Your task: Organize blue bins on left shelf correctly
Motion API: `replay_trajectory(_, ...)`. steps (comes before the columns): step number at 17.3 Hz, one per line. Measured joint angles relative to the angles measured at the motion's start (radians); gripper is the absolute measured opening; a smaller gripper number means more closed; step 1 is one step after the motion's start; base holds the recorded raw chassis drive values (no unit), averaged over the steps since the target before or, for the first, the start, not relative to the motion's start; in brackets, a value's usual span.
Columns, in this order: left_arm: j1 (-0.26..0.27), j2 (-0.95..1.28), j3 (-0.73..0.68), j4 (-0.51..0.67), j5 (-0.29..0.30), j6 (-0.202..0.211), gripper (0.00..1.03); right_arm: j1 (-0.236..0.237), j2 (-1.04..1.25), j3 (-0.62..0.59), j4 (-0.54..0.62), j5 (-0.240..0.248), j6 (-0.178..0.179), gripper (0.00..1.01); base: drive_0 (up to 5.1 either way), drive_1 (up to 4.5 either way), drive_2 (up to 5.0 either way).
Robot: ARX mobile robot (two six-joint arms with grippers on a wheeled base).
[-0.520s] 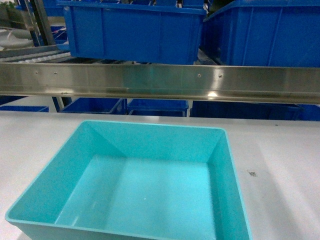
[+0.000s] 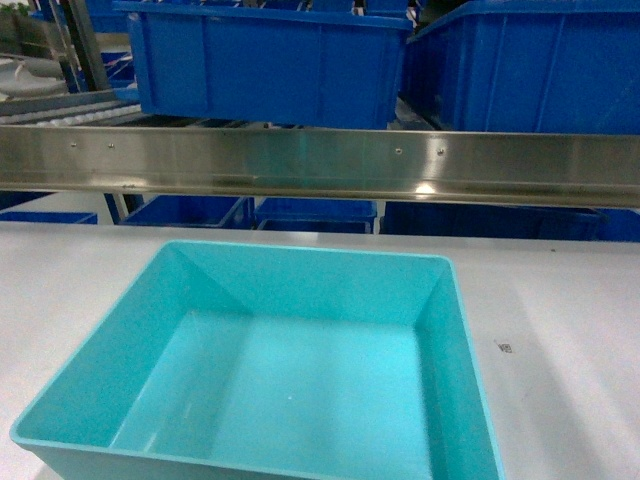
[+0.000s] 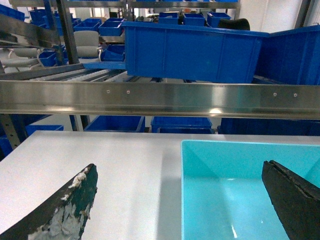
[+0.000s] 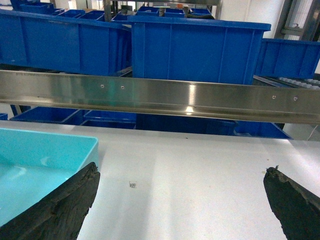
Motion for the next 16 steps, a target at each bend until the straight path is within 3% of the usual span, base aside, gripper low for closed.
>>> replay_trajectory(6, -0.007, 0.006, 0.000, 0.010, -0.006, 0.000, 0.98, 0.000, 0.000, 0.000, -0.001, 0.000, 0.000, 0.98, 0.0, 0.00, 0.0)
replay_trajectory(8, -0.060, 0.119, 0.006, 0.124, -0.058, -0.004, 0.98, 0.019, 0.040, 0.018, -0.018, -0.012, -0.010, 0.98, 0.0, 0.00, 0.0)
replay_trajectory(10, -0.081, 0.327, 0.019, 0.261, -0.101, -0.005, 0.98, 0.145, 0.154, 0.092, 0.009, 0.041, -0.028, 0.98, 0.0, 0.00, 0.0)
replay_trajectory(11, -0.075, 0.488, 0.056, 0.352, -0.121, -0.013, 0.98, 0.242, 0.259, 0.163, 0.072, 0.085, -0.030, 0.98, 0.0, 0.00, 0.0)
replay_trajectory(13, -0.086, 0.740, 0.124, 0.485, -0.149, -0.024, 0.98, 0.370, 0.476, 0.260, 0.100, 0.116, -0.030, 0.98, 0.0, 0.00, 0.0)
replay_trajectory(14, -0.094, 0.866, 0.155, 0.530, -0.162, -0.037, 0.98, 0.424, 0.582, 0.296, 0.055, 0.129, -0.021, 0.98, 0.0, 0.00, 0.0)
replay_trajectory(16, -0.098, 0.991, 0.173, 0.581, -0.168, -0.047, 0.98, 0.480, 0.729, 0.356, 0.026, 0.130, -0.005, 0.98, 0.0, 0.00, 0.0)
